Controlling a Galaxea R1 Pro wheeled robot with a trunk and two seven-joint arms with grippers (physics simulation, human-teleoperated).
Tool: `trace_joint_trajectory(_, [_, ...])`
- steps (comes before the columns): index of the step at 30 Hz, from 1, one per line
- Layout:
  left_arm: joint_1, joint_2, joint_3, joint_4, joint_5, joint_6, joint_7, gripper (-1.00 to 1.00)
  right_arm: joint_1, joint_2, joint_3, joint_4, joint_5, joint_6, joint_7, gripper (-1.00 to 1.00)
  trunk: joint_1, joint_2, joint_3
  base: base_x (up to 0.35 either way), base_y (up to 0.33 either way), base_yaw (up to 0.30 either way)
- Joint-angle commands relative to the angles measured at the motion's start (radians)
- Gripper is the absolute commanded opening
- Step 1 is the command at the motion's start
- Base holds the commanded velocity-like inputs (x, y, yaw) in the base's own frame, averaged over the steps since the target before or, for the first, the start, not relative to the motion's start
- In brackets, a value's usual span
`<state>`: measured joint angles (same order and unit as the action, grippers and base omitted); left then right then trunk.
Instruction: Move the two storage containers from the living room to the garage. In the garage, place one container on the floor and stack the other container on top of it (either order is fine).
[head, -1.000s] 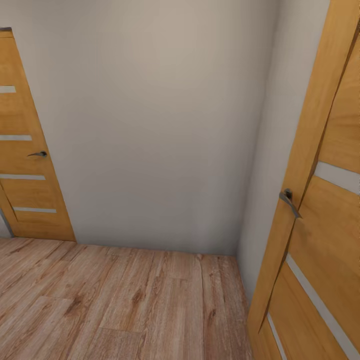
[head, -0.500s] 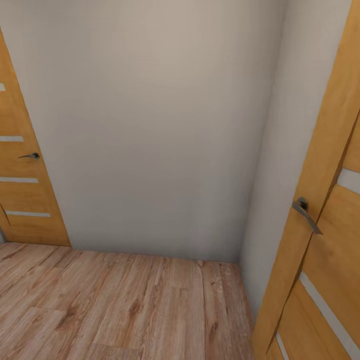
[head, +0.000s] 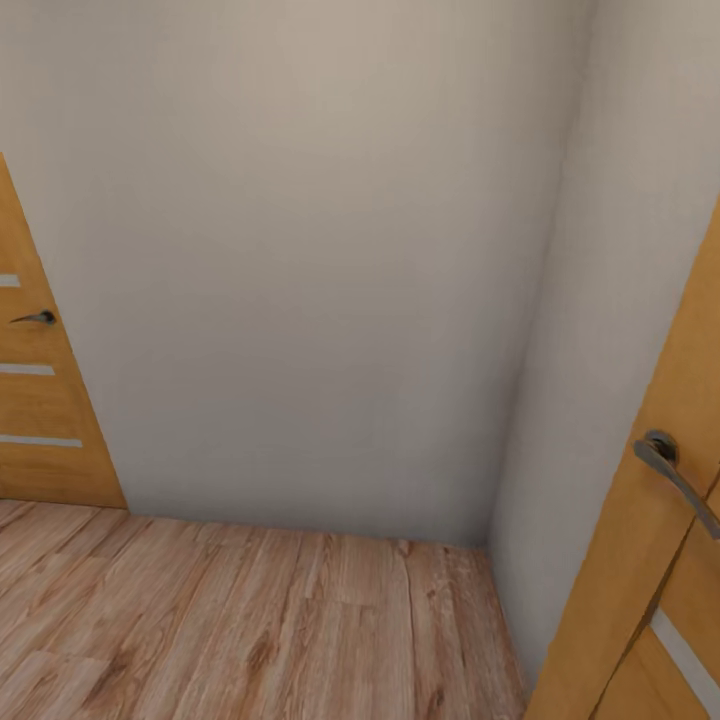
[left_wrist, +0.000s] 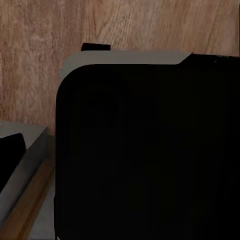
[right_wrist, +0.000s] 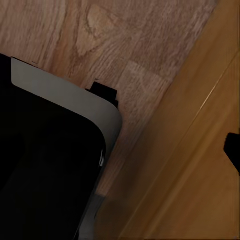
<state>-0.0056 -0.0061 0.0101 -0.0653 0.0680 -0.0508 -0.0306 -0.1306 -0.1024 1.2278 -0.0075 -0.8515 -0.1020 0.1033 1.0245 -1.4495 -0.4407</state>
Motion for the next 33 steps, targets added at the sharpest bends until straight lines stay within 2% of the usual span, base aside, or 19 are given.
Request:
trace_joint_trajectory(1, [-0.001,0.0,0.001,0.001,0.007,-0.003,-0.003,1.0,0.0,0.0,0.007,0.0,-0.011,-0.002,0.004,1.0,0.001,0.0,-0.001,0.317,0.0,0.0])
trace_joint_trajectory(14, [-0.001,0.0,0.001,0.001,0.008,-0.003,-0.003,1.0,0.0,0.0,0.009,0.0,-0.011,-0.002,0.004,1.0,0.001,0.0,-0.001,0.293,0.0,0.0])
trace_joint_trajectory(21, [-0.001,0.001,0.001,0.001,0.009,-0.003,-0.003,1.0,0.0,0.001,0.009,0.0,-0.009,-0.002,0.004,1.0,0.001,0.0,-0.001,0.096,0.0,0.006])
trace_joint_trajectory(33, [-0.001,0.001,0.001,0.001,0.009,-0.003,-0.003,1.0,0.0,0.0,0.01,0.0,-0.008,-0.002,0.004,1.0,0.001,0.0,-0.001,0.003,0.0,0.245])
